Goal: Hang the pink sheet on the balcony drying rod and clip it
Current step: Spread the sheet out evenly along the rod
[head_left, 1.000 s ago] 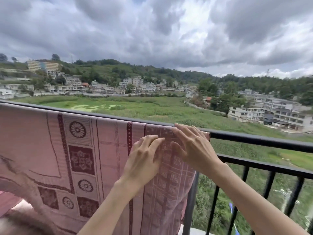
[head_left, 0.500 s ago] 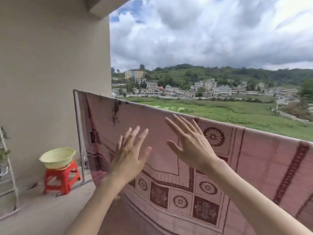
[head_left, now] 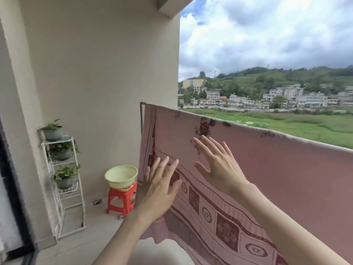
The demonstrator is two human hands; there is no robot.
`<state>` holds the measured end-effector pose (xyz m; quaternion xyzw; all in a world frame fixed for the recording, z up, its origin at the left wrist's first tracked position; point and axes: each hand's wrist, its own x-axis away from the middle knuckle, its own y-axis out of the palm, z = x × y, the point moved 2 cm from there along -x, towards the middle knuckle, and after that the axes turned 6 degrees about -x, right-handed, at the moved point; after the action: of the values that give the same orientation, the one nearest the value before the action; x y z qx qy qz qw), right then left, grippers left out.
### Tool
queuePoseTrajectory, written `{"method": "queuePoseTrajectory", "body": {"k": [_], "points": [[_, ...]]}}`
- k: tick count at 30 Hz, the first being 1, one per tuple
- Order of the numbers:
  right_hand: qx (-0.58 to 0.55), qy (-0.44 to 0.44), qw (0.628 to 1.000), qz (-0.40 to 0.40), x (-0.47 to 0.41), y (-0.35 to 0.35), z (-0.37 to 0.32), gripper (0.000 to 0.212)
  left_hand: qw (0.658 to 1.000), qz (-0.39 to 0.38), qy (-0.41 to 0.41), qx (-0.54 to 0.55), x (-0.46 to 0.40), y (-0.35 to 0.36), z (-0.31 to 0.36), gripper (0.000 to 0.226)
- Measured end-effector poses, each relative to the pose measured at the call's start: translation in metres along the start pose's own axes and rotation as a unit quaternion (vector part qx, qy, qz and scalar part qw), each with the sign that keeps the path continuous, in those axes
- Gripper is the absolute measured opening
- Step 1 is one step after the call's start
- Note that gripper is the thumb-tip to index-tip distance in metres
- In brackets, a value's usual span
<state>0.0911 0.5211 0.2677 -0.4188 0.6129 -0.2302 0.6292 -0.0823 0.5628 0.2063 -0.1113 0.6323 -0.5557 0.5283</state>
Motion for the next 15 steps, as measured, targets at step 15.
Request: {"method": "queuePoseTrajectory", "body": {"k": [15], "points": [[-0.005,-0.064,0.998,0.020,-0.302,0.173,0.025,0.064,0.993,0.056,-0.057,-0.082,-0.217,0.044,-0.242,0.070]]}}
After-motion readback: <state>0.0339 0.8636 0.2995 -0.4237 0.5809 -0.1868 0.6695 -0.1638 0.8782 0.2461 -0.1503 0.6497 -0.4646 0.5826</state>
